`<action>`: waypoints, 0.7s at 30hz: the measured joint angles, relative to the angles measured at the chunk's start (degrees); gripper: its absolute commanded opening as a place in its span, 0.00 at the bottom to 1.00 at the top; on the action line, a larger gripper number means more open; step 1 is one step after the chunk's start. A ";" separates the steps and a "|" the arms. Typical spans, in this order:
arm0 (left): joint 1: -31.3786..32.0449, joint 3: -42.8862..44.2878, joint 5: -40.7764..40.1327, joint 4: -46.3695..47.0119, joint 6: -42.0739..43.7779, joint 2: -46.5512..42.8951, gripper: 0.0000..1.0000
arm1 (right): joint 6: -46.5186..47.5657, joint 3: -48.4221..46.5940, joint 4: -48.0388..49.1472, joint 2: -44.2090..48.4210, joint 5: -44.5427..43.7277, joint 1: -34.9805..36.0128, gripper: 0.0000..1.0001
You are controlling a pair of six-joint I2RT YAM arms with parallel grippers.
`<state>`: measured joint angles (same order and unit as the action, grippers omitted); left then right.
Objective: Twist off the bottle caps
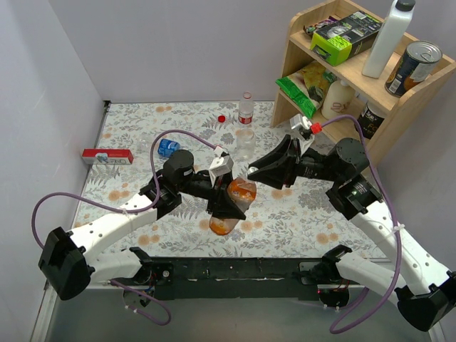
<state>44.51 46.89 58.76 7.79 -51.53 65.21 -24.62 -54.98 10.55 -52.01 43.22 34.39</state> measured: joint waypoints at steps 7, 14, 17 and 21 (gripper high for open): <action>0.24 -0.07 10.99 4.74 -4.52 1.51 0.38 | 2.40 -2.38 -0.90 -0.13 9.99 -0.44 0.12; 0.37 -0.04 14.64 7.48 -7.32 2.14 0.37 | 4.96 -3.56 -2.08 -0.11 13.79 -0.59 0.12; 0.48 -0.07 15.37 8.57 -8.26 2.32 0.37 | 5.42 -3.76 -1.86 -0.07 14.69 -0.61 0.12; 0.50 -0.04 15.30 8.57 -7.74 2.62 0.37 | 5.70 -3.78 -1.84 -0.07 14.93 -0.66 0.32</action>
<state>45.01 46.85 74.06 16.36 -59.27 67.83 -18.92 -58.76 8.71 -52.07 58.15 33.74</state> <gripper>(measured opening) 0.391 0.413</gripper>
